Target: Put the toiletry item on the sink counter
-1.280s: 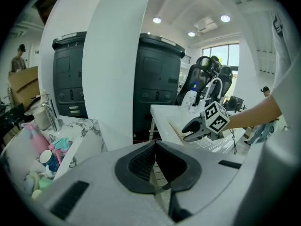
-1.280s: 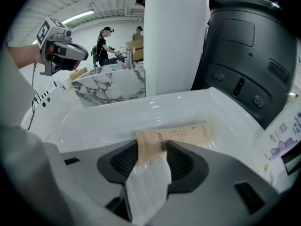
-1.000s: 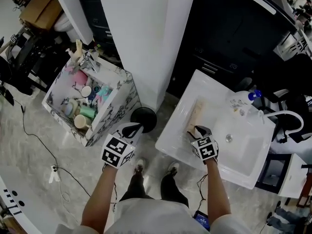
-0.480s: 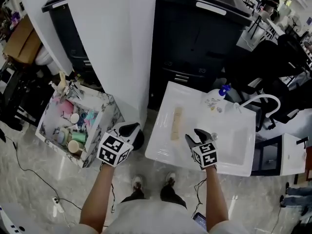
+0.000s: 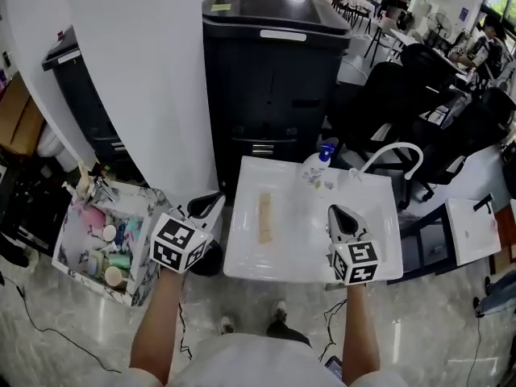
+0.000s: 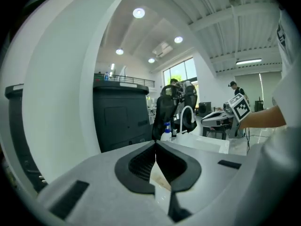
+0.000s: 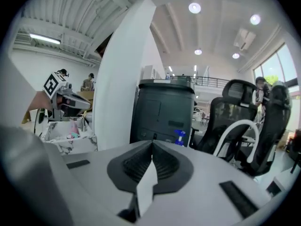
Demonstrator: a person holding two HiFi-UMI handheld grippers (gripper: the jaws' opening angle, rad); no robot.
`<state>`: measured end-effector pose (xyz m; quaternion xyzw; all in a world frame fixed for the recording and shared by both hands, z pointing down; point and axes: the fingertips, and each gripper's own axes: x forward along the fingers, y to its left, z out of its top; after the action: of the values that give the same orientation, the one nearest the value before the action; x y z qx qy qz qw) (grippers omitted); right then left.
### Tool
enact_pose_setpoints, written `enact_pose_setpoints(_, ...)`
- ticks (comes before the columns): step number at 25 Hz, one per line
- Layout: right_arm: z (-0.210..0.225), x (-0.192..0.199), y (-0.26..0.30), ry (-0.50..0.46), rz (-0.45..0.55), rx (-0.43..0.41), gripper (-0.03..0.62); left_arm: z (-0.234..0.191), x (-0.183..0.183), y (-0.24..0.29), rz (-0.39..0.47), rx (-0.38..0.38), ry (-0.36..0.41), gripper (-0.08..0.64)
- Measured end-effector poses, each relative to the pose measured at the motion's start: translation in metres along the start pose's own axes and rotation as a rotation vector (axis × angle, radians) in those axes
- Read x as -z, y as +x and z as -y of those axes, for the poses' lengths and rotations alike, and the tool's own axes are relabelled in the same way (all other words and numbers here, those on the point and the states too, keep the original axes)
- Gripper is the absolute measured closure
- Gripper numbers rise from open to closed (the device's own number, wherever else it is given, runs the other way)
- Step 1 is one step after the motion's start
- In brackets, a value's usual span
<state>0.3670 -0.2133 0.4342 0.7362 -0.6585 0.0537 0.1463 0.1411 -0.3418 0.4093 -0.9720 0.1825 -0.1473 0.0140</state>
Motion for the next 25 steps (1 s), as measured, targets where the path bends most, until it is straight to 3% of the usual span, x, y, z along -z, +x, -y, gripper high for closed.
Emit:
enact_pose_setpoints(4,0.019,-0.036,-0.025,-0.032,0.075,0.037,0.594,0.01,-0.035,0.004,0.06,0.012,0.045,0.549)
enact_pose_setpoints(13,0.033,-0.098,-0.062,-0.109,0.185,0.033,0.595,0.031,-0.095,0.001,0.169,0.017,0.134,0.549)
enact_pose_setpoints(25,0.042,-0.127,-0.08,-0.132,0.254,0.041,0.595,0.044,-0.132,-0.001,0.234,0.003,0.185,0.549)
